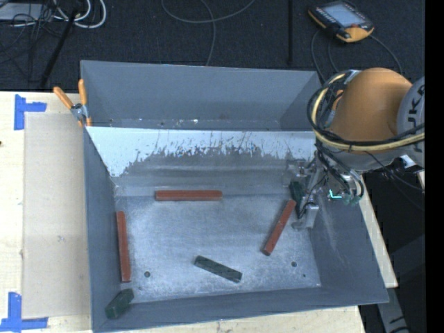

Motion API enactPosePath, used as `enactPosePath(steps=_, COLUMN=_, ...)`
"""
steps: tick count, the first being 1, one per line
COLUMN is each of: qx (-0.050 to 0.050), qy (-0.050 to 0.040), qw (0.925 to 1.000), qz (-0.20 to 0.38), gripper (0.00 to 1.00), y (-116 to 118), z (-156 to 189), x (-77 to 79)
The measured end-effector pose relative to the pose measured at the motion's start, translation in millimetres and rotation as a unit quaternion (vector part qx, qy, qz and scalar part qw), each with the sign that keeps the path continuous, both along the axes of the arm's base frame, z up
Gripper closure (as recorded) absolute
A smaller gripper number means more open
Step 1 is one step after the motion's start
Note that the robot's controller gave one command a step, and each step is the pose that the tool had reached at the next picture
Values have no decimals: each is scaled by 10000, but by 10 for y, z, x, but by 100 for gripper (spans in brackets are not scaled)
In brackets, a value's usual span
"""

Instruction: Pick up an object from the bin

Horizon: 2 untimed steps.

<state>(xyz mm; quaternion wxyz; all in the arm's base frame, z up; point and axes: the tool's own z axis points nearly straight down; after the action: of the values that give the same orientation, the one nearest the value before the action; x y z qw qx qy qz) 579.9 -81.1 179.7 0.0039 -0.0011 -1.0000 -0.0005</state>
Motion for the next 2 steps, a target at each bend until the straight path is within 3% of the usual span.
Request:
enactPosePath(steps=1, qx=-4, qy=-35, qw=10000, qz=8, gripper=0, y=2, z=43, x=17)
enactPosePath(steps=2, qx=-3, qy=-66, qw=9993, qz=-374, gripper=0, y=-44, z=-277, x=-73)
